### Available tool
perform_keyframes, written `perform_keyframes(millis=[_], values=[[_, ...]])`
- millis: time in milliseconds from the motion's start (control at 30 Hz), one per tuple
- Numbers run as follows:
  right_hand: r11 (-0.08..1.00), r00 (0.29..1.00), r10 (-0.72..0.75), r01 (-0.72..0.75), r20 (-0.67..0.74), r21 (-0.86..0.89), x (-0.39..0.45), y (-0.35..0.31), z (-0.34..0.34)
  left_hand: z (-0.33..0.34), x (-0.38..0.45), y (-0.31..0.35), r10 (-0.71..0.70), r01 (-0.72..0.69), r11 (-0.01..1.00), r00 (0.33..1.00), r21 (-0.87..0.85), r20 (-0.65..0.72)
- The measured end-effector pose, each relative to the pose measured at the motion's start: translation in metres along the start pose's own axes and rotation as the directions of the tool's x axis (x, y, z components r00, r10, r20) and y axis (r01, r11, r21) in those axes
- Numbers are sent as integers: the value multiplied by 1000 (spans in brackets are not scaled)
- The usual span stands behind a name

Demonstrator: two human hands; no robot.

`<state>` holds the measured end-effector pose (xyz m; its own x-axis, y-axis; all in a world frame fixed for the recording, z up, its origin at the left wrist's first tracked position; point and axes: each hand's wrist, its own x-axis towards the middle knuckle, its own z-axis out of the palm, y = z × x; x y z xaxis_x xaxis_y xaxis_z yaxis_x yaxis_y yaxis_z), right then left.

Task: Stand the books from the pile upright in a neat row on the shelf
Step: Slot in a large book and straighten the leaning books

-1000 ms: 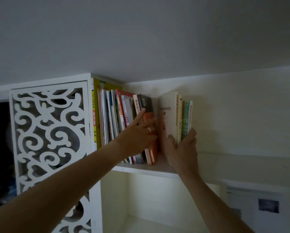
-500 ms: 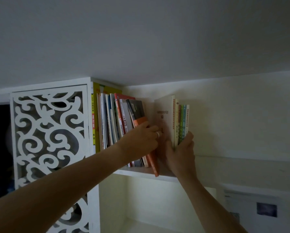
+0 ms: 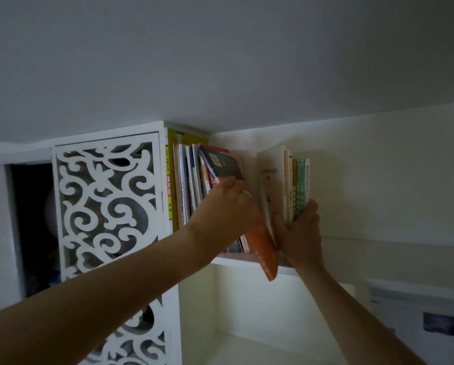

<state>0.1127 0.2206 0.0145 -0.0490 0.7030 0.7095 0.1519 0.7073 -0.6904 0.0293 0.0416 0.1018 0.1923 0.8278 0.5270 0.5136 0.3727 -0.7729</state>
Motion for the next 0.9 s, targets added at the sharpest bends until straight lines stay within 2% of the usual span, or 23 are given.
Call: perform_keyframes(millis=[67,133,233,367,467,533,600,667,800,900], values=[[999,998,49,-50,32,10,1,0,-3,-17,-9,-6,-57,50,994,995,-95,-76],[997,996,73,-73,48,-4,1,-2,-6,-32,-15,-8,-105,94,985,992,-146,-64],[994,994,101,-103,-40,-38,-3,-3,-8,-51,-22,-3,-162,151,966,986,-209,-39],[995,990,80,-72,-113,69,-14,-6,-11,-70,-23,-4,-266,228,919,961,-320,-78],[987,975,134,-146,-176,-60,-12,-10,-14,-80,-20,-9,-346,281,877,933,-389,-105],[984,971,152,-166,-184,-61,-12,-10,-15,-87,-18,-11,-474,354,785,872,-509,-124],[986,972,142,-156,-188,-64,-14,-11,-15,-92,-11,-12,-588,418,597,809,-685,-19],[988,975,136,-147,-175,-52,-12,-8,-15,-87,1,-14,-621,443,408,775,-798,113],[991,980,123,-130,-153,-34,-12,-4,-15,-47,23,-5,-621,460,206,743,-864,248],[993,983,109,-114,-149,-28,-12,-4,-16,-3,37,11,-663,473,52,675,-880,324]])
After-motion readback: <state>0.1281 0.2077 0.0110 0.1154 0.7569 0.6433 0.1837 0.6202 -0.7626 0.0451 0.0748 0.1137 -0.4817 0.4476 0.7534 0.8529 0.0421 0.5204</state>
